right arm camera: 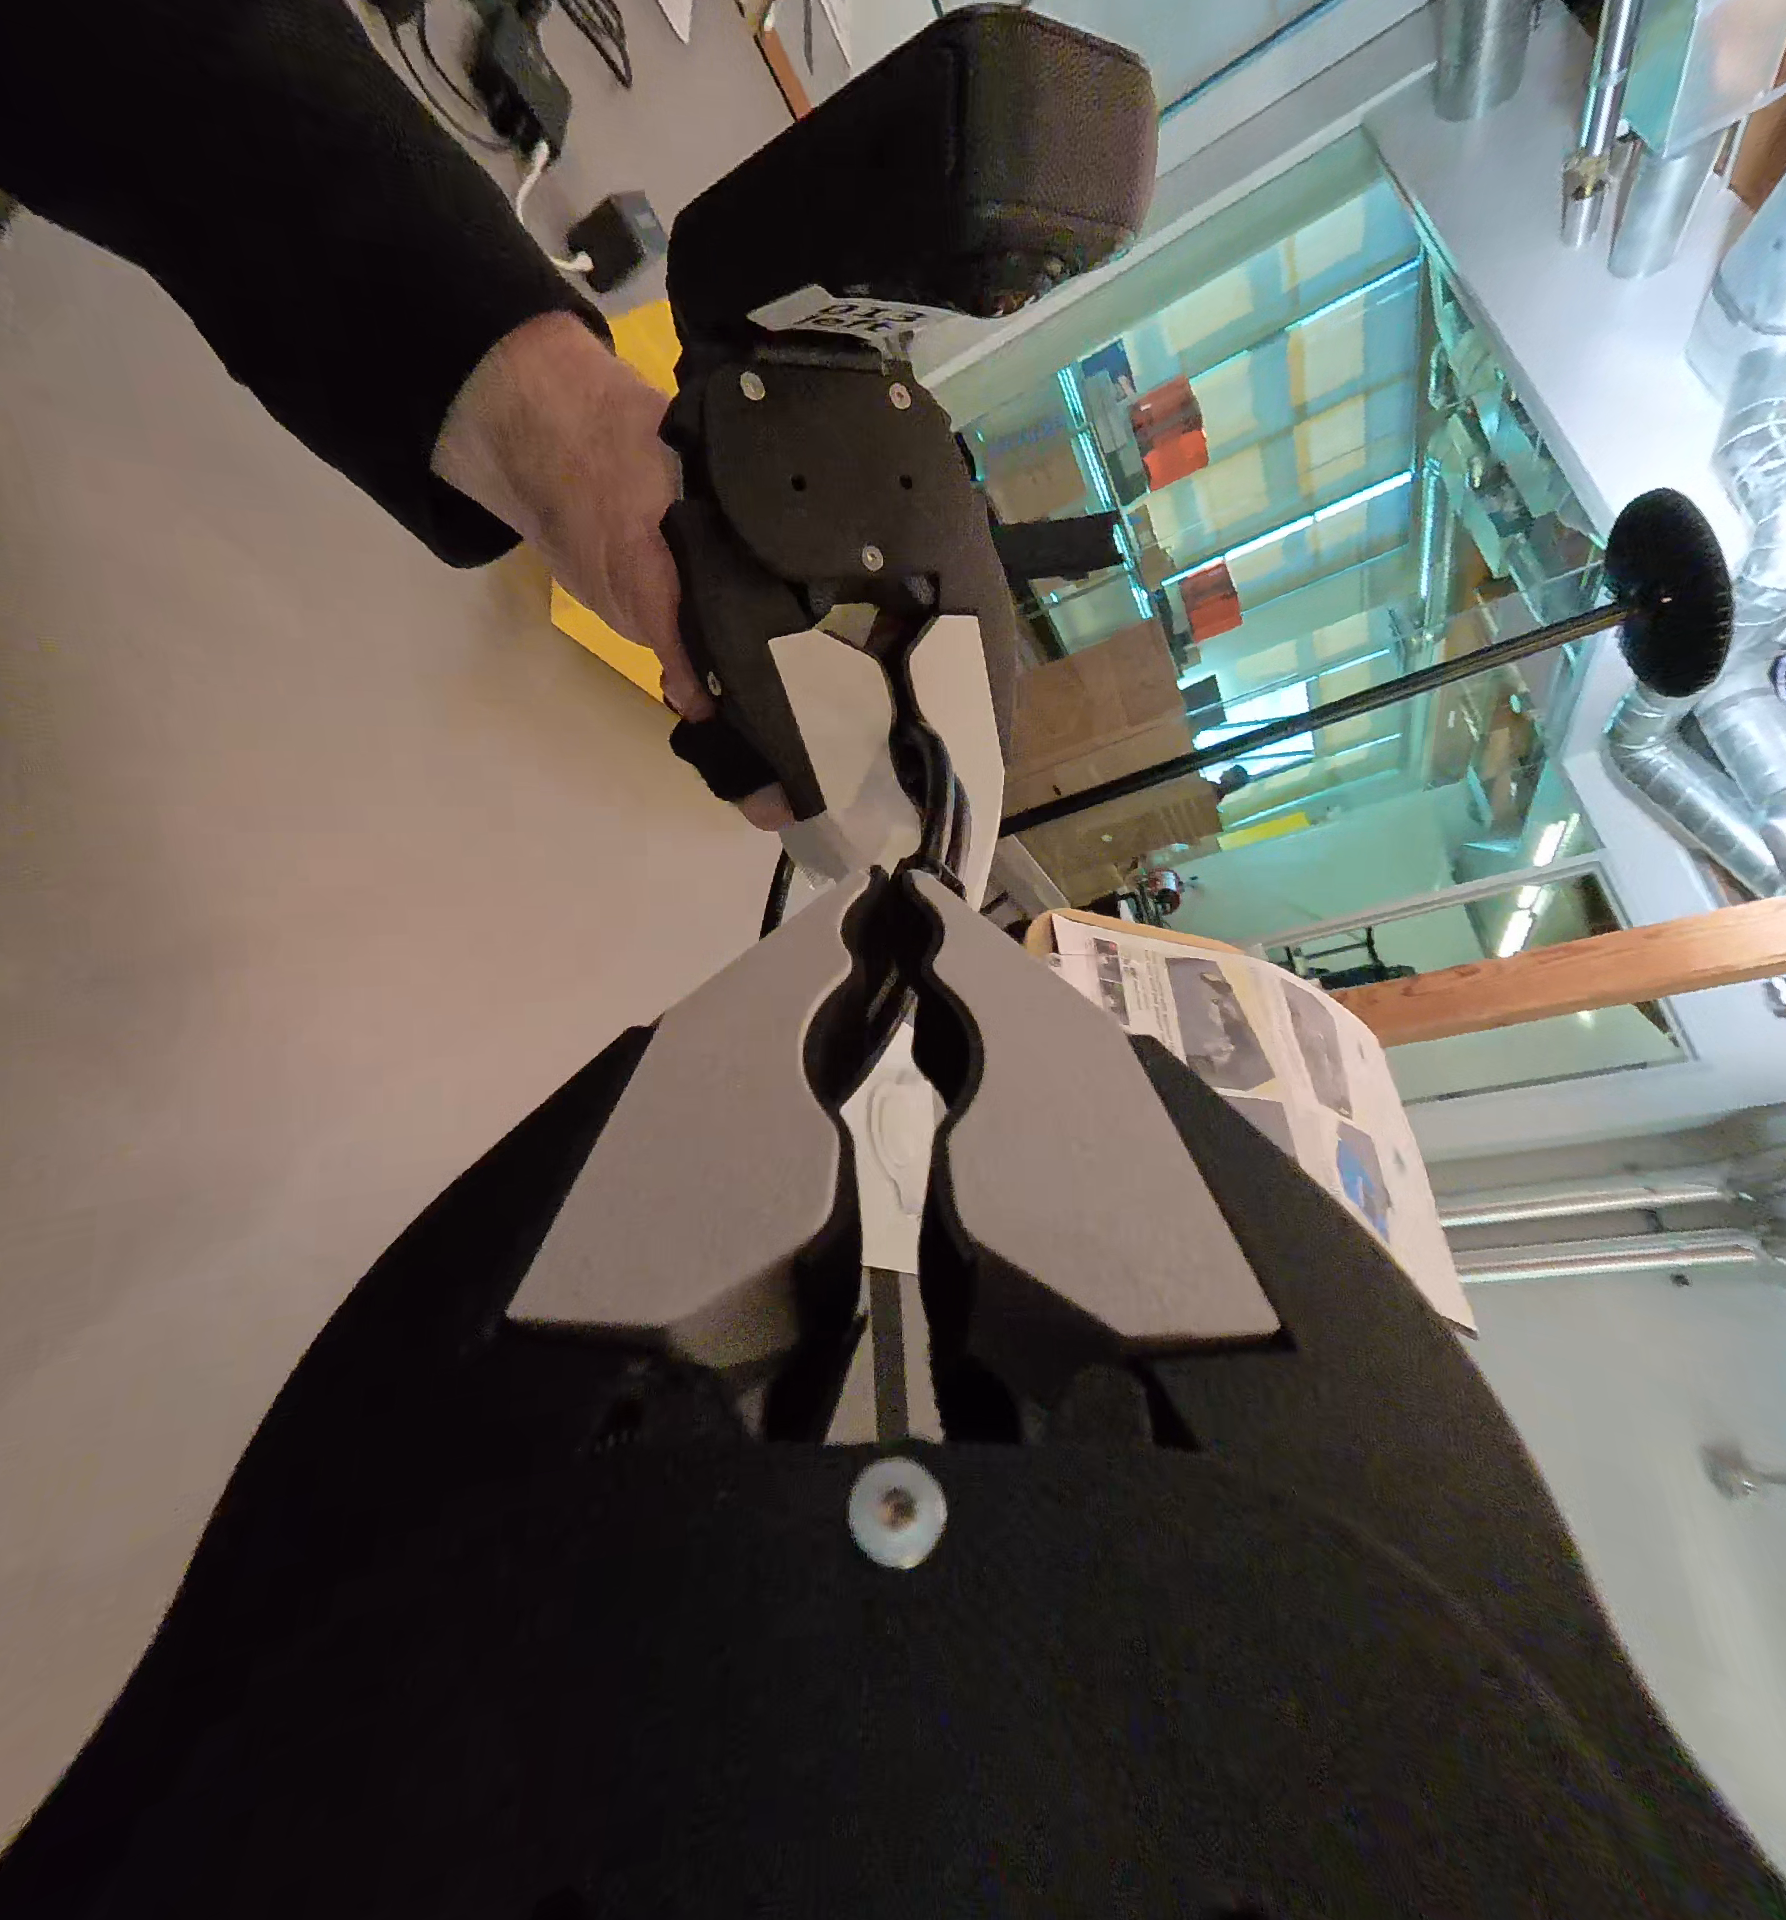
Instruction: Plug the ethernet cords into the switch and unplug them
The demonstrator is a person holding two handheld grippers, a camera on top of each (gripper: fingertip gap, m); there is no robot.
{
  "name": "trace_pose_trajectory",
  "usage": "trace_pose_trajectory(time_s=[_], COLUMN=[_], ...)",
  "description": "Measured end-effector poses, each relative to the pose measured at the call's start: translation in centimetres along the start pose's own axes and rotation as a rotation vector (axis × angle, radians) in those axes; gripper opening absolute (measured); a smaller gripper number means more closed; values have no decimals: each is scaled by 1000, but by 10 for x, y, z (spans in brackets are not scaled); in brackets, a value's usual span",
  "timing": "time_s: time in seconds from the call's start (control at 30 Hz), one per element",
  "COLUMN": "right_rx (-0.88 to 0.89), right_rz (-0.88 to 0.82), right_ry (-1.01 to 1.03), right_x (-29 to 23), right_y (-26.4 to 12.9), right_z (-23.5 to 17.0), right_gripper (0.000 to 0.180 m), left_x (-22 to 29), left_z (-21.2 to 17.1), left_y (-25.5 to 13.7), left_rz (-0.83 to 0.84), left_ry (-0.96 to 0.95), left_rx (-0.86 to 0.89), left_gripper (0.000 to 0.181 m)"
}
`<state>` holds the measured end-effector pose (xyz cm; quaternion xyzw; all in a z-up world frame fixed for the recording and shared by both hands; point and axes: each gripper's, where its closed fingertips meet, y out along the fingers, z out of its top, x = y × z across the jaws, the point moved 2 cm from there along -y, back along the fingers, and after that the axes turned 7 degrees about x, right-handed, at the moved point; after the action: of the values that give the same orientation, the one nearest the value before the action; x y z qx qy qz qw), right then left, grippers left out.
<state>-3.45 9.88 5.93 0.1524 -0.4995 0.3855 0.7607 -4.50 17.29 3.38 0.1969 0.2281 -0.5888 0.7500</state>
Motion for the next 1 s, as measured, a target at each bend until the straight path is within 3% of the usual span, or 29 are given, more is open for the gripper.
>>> trace_pose_trajectory(time_s=[0.3, 0.47, 0.7, 1.0], right_rx=[250, 456, 640, 764], right_rz=[38, 64, 139, 291], right_ry=[423, 650, 794, 1038], right_x=[18, 27, 26, 18], right_y=[-17, -27, -37, -33], right_z=[-4, -12, -11, -19], right_gripper=[0, 0, 0, 0], left_x=[1, 16, 29, 55], left_z=[29, 44, 60, 62], left_y=[-9, -12, -16, -21], left_rz=[-20, -179, -300, -395], left_ry=[-36, -179, -290, -74], left_rx=[177, 246, 321, 262], left_gripper=[0, 0, 0, 0])
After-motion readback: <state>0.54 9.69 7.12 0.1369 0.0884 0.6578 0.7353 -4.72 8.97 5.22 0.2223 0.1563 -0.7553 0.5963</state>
